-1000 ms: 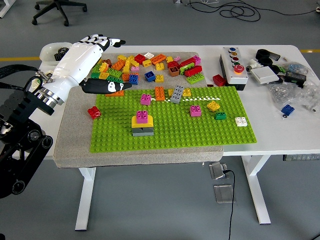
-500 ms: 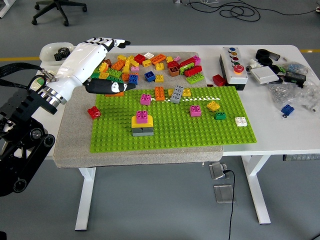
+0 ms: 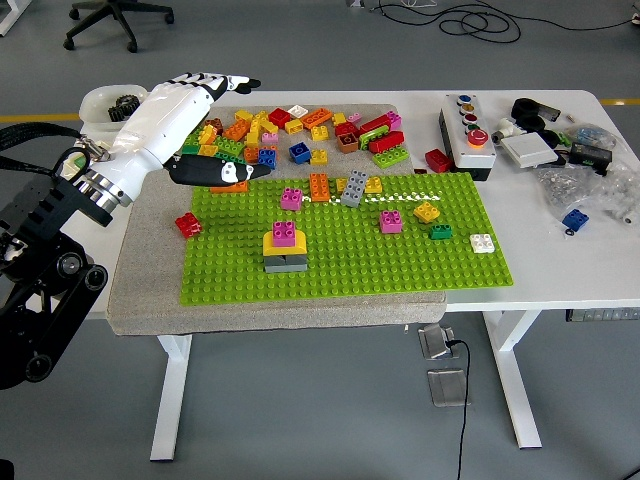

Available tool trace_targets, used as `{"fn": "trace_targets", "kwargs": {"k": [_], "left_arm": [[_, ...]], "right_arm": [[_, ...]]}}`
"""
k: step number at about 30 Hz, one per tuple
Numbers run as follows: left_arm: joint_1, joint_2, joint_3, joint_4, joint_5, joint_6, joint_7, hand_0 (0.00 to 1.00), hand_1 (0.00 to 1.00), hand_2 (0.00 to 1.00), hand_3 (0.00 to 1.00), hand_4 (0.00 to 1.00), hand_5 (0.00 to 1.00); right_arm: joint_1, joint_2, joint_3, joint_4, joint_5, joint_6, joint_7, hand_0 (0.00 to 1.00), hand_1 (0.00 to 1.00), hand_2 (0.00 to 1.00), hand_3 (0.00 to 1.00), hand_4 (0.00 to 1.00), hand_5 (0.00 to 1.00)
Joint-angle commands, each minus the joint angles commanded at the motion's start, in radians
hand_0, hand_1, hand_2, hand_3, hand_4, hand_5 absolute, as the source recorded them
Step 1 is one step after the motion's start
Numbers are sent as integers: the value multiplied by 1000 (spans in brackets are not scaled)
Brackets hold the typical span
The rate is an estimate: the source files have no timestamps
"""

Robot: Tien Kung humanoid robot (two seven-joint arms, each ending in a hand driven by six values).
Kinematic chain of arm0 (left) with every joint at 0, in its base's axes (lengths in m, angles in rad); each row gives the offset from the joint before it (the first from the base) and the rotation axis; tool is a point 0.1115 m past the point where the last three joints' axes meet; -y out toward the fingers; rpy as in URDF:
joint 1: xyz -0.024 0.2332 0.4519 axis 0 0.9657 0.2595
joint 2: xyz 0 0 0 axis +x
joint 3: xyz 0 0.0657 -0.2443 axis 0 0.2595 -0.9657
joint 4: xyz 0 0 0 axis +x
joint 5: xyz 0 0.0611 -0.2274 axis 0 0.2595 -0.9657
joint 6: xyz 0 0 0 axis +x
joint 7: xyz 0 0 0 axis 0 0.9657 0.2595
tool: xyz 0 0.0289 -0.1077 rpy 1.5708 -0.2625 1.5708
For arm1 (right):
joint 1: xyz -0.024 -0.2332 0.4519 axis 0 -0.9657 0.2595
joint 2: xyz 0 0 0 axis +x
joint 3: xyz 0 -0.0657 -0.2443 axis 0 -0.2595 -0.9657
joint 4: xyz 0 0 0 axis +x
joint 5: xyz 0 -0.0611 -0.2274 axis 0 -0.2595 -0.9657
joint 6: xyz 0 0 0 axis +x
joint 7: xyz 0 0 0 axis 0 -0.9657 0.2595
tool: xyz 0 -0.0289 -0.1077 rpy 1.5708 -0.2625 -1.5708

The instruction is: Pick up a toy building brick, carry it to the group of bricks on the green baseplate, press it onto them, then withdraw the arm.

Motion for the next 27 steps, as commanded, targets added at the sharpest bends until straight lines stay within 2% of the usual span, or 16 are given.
{"fn": "trace_targets", "kwargs": {"k": [1, 2, 7, 8, 13, 14, 19, 20, 27], "left_arm": [[-3, 1, -3, 3, -3, -8, -2, 816, 865, 839, 875, 998, 417], [-3, 1, -4, 4, -4, -10, -2, 814, 871, 851, 877, 998, 338], [-14, 2, -16, 16, -20, -8, -12, 814, 871, 851, 877, 998, 338], [-17, 2, -20, 19, -28, -6, -16, 747, 779, 802, 828, 942, 181], [-31, -1, -34, 29, -53, 18, -31, 747, 779, 802, 828, 942, 181], [-33, -2, -35, 30, -55, 21, -32, 694, 698, 706, 766, 865, 98], [-40, -5, -43, 34, -63, 27, -34, 694, 698, 706, 766, 865, 98], [-40, -5, -43, 34, -64, 28, -34, 640, 675, 580, 745, 701, 2], [-42, -5, -47, 38, -84, 41, -44, 640, 675, 580, 745, 701, 2]], "right_arm": [[0, 1, -1, 0, 2, 0, 0, 743, 645, 684, 633, 821, 521], [0, 1, -2, 0, 3, 0, 0, 743, 645, 684, 634, 821, 522], [-2, 4, -4, 0, 6, 3, 0, 743, 645, 684, 634, 821, 522], [-2, 5, -5, 0, 7, 3, 1, 742, 644, 684, 633, 820, 522], [1, 3, -7, 0, 9, 5, 2, 742, 644, 684, 633, 820, 522], [1, 3, -7, 0, 10, 5, 2, 742, 644, 684, 634, 820, 521], [0, 1, -7, 0, 10, 7, 2, 742, 644, 684, 634, 820, 521], [-1, 2, -7, 0, 10, 7, 1, 742, 644, 683, 633, 820, 521], [1, 3, -12, 0, 12, 8, 3, 742, 644, 683, 633, 820, 521]]}}
